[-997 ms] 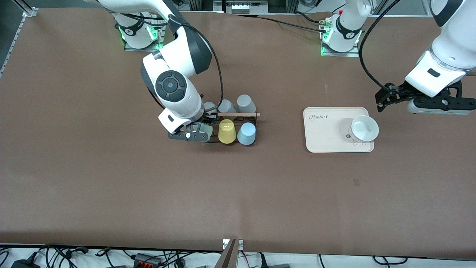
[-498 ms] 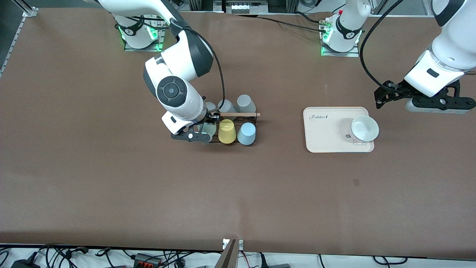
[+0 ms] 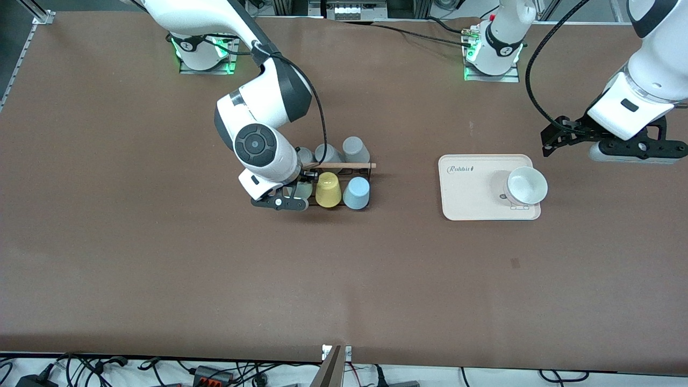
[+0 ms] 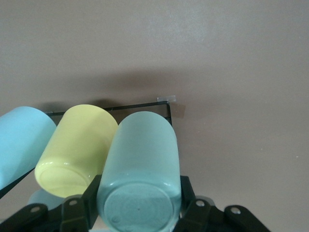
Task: Hang scattered cups on rack with three cups
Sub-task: 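Hang the pale green cup on the rack peg beside the yellow cup, then open the right gripper and pull it back from the rack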
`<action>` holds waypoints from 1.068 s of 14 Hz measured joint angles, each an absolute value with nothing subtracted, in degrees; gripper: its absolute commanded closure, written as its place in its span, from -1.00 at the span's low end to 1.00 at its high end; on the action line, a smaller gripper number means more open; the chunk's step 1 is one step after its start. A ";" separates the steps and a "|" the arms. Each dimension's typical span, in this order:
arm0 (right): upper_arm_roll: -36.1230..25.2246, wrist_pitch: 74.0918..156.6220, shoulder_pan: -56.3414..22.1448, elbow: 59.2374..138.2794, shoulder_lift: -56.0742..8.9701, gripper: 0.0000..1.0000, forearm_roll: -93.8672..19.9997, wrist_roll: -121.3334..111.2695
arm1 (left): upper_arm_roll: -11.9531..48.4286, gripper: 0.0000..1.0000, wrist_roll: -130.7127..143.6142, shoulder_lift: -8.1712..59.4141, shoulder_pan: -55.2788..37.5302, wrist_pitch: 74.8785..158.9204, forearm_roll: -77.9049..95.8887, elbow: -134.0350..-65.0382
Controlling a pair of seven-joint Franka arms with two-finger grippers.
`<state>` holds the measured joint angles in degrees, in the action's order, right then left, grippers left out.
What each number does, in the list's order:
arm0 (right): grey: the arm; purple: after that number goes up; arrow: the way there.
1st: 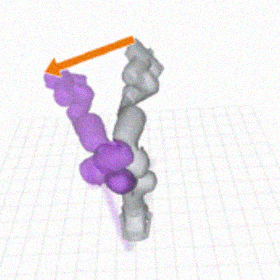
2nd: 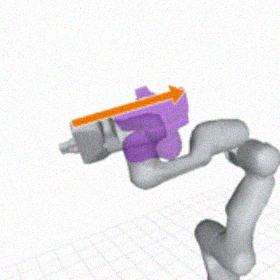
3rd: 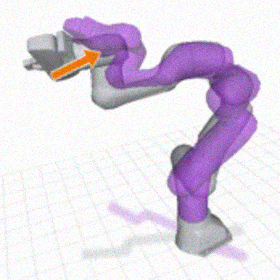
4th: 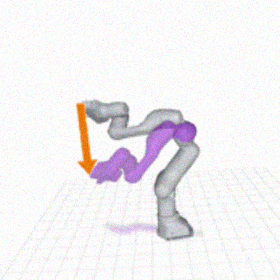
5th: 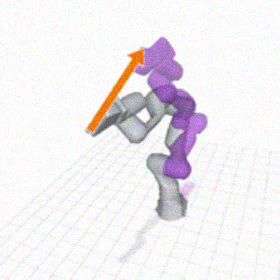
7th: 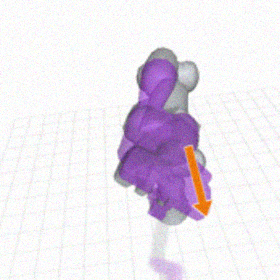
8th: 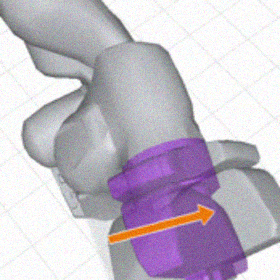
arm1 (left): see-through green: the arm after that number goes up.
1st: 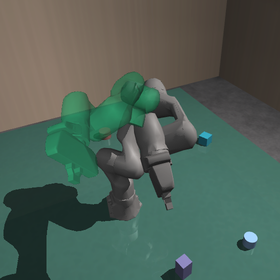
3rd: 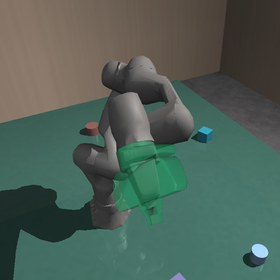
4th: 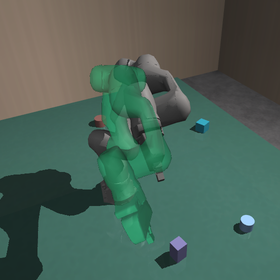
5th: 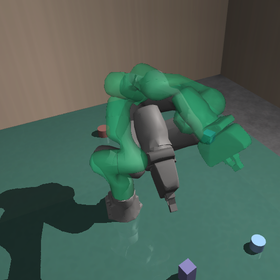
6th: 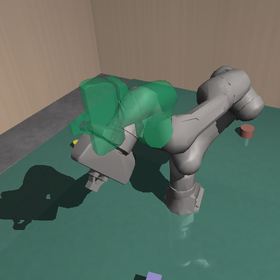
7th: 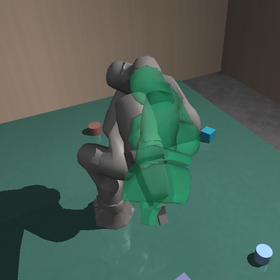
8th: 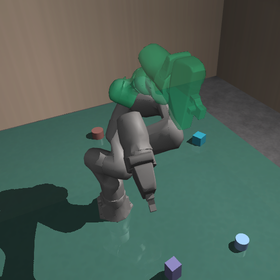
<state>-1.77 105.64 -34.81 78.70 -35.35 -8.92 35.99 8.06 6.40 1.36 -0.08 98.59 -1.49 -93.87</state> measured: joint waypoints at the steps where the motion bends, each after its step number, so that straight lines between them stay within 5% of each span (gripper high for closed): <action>1: -1.77 105.86 -34.81 78.68 -35.66 0.46 -8.92 35.99 | 8.05 -1.00 6.40 1.36 -0.08 98.59 -1.49 -93.86; 3: -1.77 106.39 -34.81 78.65 -36.32 0.46 -8.93 35.99 | 8.06 -1.00 6.41 1.36 -0.08 98.58 -1.49 -93.86; 4: -1.77 106.72 -34.81 78.65 -36.72 0.26 -8.93 35.99 | 8.05 -1.00 6.42 1.36 -0.08 98.58 -1.49 -93.86; 5: -1.77 107.05 -34.81 78.65 -37.10 -0.80 -8.93 35.99 | 8.05 -1.00 6.42 1.35 -0.08 98.58 -1.49 -93.86; 6: -1.77 107.32 -34.81 78.65 -37.35 -1.00 -8.93 36.02 | 8.05 -1.00 6.42 1.36 -0.08 98.56 -1.49 -93.86; 15: -4.72 98.05 -34.14 67.65 -35.87 -1.00 -8.83 35.81 | 8.05 -1.00 6.43 1.36 -0.08 98.46 -1.48 -93.84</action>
